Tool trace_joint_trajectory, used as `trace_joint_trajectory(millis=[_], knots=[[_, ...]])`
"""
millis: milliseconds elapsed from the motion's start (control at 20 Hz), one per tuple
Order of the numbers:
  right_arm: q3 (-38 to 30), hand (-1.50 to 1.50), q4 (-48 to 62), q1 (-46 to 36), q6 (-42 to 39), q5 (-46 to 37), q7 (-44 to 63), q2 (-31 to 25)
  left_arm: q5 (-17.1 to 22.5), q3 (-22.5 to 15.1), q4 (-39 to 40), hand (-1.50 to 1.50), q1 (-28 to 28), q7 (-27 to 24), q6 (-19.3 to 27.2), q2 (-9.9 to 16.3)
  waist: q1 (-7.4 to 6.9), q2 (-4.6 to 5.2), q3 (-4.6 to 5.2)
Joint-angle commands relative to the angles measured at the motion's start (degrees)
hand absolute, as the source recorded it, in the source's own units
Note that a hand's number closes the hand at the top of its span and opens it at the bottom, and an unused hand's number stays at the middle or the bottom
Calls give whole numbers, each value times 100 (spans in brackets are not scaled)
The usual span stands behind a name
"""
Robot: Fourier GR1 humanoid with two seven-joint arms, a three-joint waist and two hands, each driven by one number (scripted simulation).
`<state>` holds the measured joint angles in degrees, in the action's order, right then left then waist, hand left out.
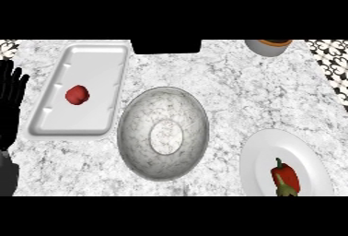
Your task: Pick the eggplant from the plate and place it in the bowl
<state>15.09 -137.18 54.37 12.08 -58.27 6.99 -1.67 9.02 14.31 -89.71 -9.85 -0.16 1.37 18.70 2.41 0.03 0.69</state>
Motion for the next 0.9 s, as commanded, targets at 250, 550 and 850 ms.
trace_joint_trajectory(millis=[250,550,850], knots=[[1410,150,-1385,-260,-617,-1135,1249,167,-11,-122,115,0,-141,-145,-127,-41,-338,98,16],[1933,150,-763,-1284,-983,-1526,2471,167,-26,-232,45,0,-376,35,-112,-48,-494,106,7],[2623,150,159,-3005,-1293,-1900,4129,167,53,-259,218,0,-600,139,-129,-110,-515,97,-15]])
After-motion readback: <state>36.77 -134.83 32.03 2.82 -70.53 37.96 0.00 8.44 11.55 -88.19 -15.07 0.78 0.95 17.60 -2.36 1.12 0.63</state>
